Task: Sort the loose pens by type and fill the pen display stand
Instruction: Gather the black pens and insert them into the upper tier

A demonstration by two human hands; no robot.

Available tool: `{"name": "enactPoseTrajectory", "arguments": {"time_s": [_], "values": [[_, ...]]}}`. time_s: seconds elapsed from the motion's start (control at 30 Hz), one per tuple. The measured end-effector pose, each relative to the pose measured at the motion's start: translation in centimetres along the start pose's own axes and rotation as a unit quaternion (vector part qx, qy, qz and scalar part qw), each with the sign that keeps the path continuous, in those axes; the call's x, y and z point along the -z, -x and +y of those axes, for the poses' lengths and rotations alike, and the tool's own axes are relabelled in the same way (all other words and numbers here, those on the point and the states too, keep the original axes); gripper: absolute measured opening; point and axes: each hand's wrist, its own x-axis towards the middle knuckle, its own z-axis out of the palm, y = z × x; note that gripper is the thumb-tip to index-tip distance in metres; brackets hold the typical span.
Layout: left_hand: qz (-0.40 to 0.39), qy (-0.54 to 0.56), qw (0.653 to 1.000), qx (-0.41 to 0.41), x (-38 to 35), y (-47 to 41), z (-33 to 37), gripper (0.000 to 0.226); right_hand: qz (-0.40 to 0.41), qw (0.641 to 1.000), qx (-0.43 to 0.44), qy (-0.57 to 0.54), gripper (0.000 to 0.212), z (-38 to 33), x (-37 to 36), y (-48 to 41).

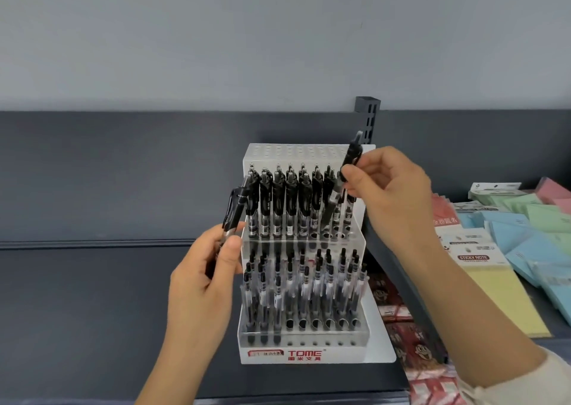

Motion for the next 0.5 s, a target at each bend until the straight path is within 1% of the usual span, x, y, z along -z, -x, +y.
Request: {"name": "enactPoseTrajectory", "arguments": {"time_s": [0.13, 0.2, 0.3, 0.5], "values": [[-0.011, 0.014, 1.000, 0.023, 0.2, 0.0, -0.4, 0.023, -0.022, 0.998, 0.006, 0.060, 0.010, 0.9, -1.4, 0.5], [-0.016, 0.021, 0.999, 0.036, 0.1, 0.0, -0.7, 0.023, -0.057, 0.993, -0.004, 0.102, 0.010, 1.3, -1.8, 0.9], [-0.017, 0.031, 0.998, 0.059, 0.0, 0.0, -1.0, 0.030, -0.111, 0.983, -0.021, 0.144, 0.009, 2.0, -2.4, 1.3], [-0.022, 0.054, 0.995, 0.076, -0.1, 0.1, -0.6, 0.038, -0.115, 0.982, -0.028, 0.145, 0.009, 2.6, -2.3, 1.6]]}}
